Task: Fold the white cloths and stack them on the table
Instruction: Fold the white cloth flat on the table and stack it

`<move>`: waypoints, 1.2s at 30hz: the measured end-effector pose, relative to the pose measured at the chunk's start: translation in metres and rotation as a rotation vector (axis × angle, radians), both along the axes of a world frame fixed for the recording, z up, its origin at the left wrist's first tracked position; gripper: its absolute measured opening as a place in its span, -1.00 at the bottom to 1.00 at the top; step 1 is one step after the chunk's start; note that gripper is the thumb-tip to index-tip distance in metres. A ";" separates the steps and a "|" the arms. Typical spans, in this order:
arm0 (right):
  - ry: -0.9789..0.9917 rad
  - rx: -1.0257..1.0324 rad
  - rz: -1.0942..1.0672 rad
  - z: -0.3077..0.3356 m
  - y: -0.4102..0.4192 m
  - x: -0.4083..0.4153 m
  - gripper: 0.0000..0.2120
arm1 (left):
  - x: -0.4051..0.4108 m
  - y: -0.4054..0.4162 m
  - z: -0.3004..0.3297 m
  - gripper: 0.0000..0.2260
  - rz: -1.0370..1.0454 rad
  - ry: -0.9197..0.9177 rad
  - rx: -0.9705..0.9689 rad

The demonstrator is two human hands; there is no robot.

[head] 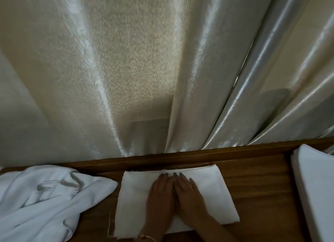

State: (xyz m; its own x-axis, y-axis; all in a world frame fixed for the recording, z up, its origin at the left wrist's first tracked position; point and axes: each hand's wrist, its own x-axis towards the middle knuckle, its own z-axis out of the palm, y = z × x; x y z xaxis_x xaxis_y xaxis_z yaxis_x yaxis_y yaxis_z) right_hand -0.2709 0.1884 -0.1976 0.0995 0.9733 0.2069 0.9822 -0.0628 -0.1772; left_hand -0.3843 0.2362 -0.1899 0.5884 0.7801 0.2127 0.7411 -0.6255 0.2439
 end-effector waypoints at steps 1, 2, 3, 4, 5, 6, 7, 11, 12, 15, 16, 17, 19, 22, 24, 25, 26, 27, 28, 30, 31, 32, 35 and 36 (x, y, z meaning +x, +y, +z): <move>0.002 -0.069 -0.001 -0.002 -0.001 -0.001 -0.55 | 0.003 -0.003 -0.001 -0.57 0.004 0.013 -0.154; 0.005 -0.126 -0.002 -0.002 -0.002 0.002 -0.53 | 0.001 -0.004 -0.002 -0.52 0.042 0.045 -0.247; 0.004 -0.185 0.005 -0.004 -0.005 0.008 -0.51 | -0.004 -0.003 -0.009 -0.48 0.075 0.105 -0.229; -0.008 -0.220 0.001 -0.008 -0.009 0.017 -0.48 | -0.010 0.000 -0.017 -0.45 0.119 0.153 -0.210; 0.001 -0.245 -0.032 -0.011 -0.012 0.030 -0.46 | -0.016 0.004 -0.023 -0.45 0.187 0.167 -0.226; 0.037 -0.265 -0.107 -0.015 -0.016 0.044 -0.44 | -0.023 0.007 -0.027 -0.43 0.264 0.164 -0.242; 0.066 -0.280 -0.202 -0.017 -0.021 0.058 -0.43 | -0.029 0.011 -0.029 -0.39 0.334 0.175 -0.232; 0.034 -0.375 -0.351 -0.013 -0.033 0.087 -0.42 | -0.050 0.023 -0.025 -0.34 0.441 0.142 -0.268; 0.026 -0.382 -0.347 -0.011 -0.033 0.087 -0.42 | -0.054 0.024 -0.024 -0.34 0.423 0.137 -0.277; 0.002 -0.358 -0.390 -0.008 -0.032 0.078 -0.39 | -0.059 0.019 -0.017 -0.25 0.388 0.171 -0.230; -0.003 -0.347 -0.403 -0.008 -0.034 0.075 -0.37 | -0.059 0.016 -0.014 -0.20 0.392 0.161 -0.214; -0.003 -0.340 -0.401 -0.009 -0.038 0.073 -0.36 | -0.059 0.013 -0.011 -0.18 0.389 0.138 -0.215; 0.011 -0.343 -0.370 -0.014 -0.045 0.068 -0.36 | -0.060 0.008 -0.011 -0.18 0.359 0.084 -0.191; 0.032 -0.365 -0.354 -0.020 -0.050 0.069 -0.36 | -0.062 0.002 -0.020 -0.16 0.370 0.109 -0.228; 0.051 -0.367 -0.350 -0.020 -0.048 0.072 -0.37 | -0.062 0.003 -0.026 -0.17 0.390 0.104 -0.216; 0.058 -0.364 -0.349 -0.019 -0.048 0.073 -0.37 | -0.061 0.003 -0.026 -0.18 0.393 0.109 -0.206; 0.055 -0.361 -0.350 -0.019 -0.047 0.076 -0.37 | -0.058 0.004 -0.025 -0.19 0.392 0.107 -0.202; 0.045 -0.358 -0.352 -0.019 -0.046 0.079 -0.37 | -0.055 0.006 -0.025 -0.20 0.390 0.103 -0.204; 0.033 -0.358 -0.355 -0.019 -0.045 0.083 -0.37 | -0.051 0.007 -0.026 -0.21 0.387 0.106 -0.207; 0.025 -0.361 -0.360 -0.019 -0.043 0.092 -0.38 | -0.043 0.009 -0.029 -0.21 0.389 0.117 -0.205; 0.026 -0.363 -0.360 -0.018 -0.042 0.097 -0.39 | -0.038 0.010 -0.029 -0.21 0.392 0.121 -0.203; 0.027 -0.366 -0.359 -0.018 -0.041 0.101 -0.39 | -0.034 0.010 -0.030 -0.21 0.394 0.134 -0.203; 0.013 -0.370 -0.360 -0.021 -0.038 0.111 -0.38 | -0.026 0.011 -0.030 -0.21 0.391 0.155 -0.210; 0.014 -0.370 -0.364 -0.023 -0.037 0.113 -0.38 | -0.025 0.013 -0.029 -0.22 0.387 0.153 -0.225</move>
